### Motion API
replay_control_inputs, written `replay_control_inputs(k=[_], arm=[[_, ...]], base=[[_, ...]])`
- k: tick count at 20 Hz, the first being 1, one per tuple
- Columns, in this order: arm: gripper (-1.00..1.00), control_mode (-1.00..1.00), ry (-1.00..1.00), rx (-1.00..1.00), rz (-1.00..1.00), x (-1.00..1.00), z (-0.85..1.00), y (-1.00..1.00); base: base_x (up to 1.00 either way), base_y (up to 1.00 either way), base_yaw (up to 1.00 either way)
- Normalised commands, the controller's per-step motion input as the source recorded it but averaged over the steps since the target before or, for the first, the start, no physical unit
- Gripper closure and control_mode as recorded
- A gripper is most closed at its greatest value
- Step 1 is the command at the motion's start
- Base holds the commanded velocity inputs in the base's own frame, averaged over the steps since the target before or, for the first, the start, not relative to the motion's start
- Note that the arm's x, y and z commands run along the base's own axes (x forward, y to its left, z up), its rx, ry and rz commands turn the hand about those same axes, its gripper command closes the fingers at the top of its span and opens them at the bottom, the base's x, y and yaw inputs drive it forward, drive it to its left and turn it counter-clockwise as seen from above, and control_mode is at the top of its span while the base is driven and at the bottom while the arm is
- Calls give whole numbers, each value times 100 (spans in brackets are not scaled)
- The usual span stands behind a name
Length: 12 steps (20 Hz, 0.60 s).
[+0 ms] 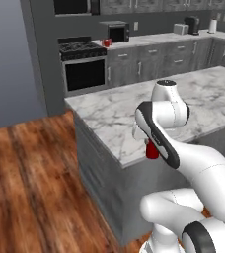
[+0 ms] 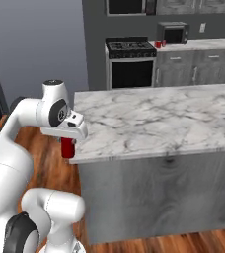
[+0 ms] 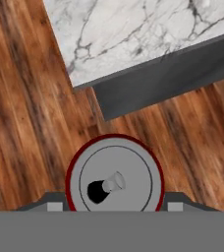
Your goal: Four empty soda cans are scattered around the kitchen. Gather all the cans and cluster them next to the stove for recycling.
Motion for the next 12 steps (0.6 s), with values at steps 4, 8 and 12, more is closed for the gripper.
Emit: replay_control_inputs(k=[4, 8, 12], arm=[[100, 100, 0, 0, 0, 0, 0, 0], [100, 100, 0, 0, 0, 0, 0, 0], [100, 100, 0, 0, 0, 0, 0, 0]], base=[[-1, 73, 0], [0, 73, 0], [-1, 72, 0]])
